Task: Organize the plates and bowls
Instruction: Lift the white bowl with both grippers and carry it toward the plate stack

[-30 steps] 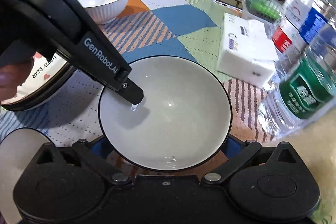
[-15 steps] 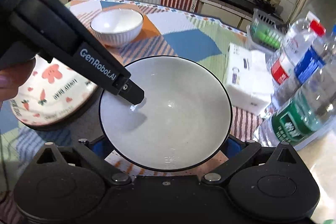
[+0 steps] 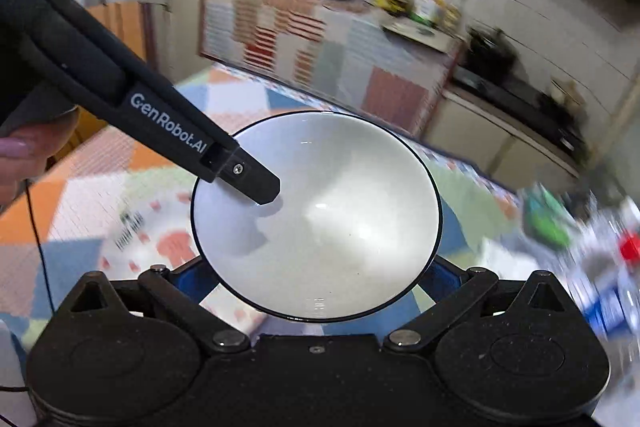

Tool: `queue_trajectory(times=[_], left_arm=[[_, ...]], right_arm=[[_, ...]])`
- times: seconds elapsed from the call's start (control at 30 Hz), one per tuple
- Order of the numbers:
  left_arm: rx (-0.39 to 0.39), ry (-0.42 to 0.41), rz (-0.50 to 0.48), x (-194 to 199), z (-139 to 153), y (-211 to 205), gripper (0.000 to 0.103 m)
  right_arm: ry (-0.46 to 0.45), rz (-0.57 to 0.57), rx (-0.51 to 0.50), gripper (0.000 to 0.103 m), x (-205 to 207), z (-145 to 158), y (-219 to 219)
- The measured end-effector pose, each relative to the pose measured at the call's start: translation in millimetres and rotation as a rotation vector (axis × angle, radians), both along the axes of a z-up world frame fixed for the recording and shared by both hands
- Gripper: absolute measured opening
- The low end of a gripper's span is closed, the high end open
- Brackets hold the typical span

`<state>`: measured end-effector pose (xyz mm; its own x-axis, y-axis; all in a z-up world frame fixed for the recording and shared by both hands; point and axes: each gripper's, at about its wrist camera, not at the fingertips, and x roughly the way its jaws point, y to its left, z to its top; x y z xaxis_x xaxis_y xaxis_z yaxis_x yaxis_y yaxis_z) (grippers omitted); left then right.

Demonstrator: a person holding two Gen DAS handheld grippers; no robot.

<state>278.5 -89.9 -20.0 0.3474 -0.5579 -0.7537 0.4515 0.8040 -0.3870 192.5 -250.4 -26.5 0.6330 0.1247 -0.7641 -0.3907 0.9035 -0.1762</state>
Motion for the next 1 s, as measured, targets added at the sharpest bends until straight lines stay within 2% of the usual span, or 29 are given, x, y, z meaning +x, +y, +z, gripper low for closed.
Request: queue_trajectory(times=[0.23, 0.53, 0.77, 1.0], left_arm=[[-0.018, 0.039, 0.084, 49.0, -12.5, 39.5, 0.012], [0.029, 0.049, 0.153, 104.1, -62.3, 40.2, 0.012], [0.142, 0.023, 0.158, 114.7, -93.4, 26.5, 0.012], [0.156, 0.04, 0.174, 118.9, -110.2, 25.9, 0.012]], right_arm=[[0.021, 0.105, 0.061, 0.103, 54.0, -7.2, 22.0], [0.129, 0.091, 0.084, 0.103, 121.8, -50.4, 35.0], [0.195, 0.075, 0.082, 0.102, 139.7, -81.0, 39.1], [0.205, 0.072, 0.036, 0.102, 147.8, -92.2, 44.7]])
